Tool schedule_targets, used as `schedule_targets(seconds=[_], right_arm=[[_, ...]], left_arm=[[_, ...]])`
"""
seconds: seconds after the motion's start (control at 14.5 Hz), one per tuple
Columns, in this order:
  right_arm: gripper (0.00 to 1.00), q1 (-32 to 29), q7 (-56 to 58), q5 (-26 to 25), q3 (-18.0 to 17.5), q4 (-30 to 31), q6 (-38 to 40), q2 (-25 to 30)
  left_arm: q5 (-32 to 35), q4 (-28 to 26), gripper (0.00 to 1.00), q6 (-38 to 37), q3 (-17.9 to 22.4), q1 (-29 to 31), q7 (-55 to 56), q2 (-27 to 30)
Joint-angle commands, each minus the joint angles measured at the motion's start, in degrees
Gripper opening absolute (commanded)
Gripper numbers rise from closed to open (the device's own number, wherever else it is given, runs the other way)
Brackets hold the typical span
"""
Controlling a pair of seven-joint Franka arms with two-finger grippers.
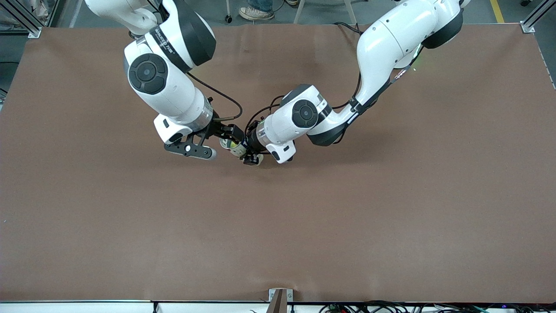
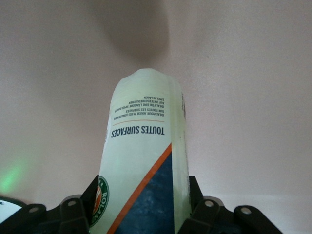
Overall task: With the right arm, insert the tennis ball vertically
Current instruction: 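Retract the right gripper to rest while the left gripper carries the can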
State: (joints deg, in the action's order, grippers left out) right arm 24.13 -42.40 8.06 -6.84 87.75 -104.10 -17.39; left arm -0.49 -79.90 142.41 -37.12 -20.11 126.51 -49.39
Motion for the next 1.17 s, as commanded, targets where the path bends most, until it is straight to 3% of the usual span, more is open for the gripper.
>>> schedule_targets(seconds=[0.0, 0.41, 0.62, 0.76, 0.9, 1.1], right_arm=[[1.0, -1.9, 1.1, 0.1, 0.4, -0.6, 5.6, 2.9], [1.0, -12.6, 14.7, 0.1, 0.4, 0.6, 17.3, 11.6], [1.0, -18.9, 23.4, 0.0, 0.5, 3.9, 18.1, 16.7], [1.0, -22.4, 27.4, -2.1, 0.5, 4.8, 18.4, 18.6], [1.0, -24.9, 31.0, -3.3, 0.5, 4.6, 18.6, 19.3], [1.0, -27.1, 32.0, -3.5, 0.5, 3.8, 18.1, 19.7]], left_arm=[[-1.0, 0.6, 0.71, 0.1, 0.5, -0.5, 0.3, 0.5], [-0.1, 0.6, 0.75, -0.4, 0.5, 0.8, -0.2, 1.1], [0.6, -2.0, 0.75, -1.5, 0.3, 4.5, -2.3, 2.7], [0.6, -6.7, 0.75, -1.7, -0.2, 8.5, -4.8, 6.0], [0.6, -12.6, 0.75, -2.3, -3.6, 15.2, -9.6, 9.3], [0.6, -20.9, 0.75, -4.6, -13.8, 30.4, -19.7, 11.5]])
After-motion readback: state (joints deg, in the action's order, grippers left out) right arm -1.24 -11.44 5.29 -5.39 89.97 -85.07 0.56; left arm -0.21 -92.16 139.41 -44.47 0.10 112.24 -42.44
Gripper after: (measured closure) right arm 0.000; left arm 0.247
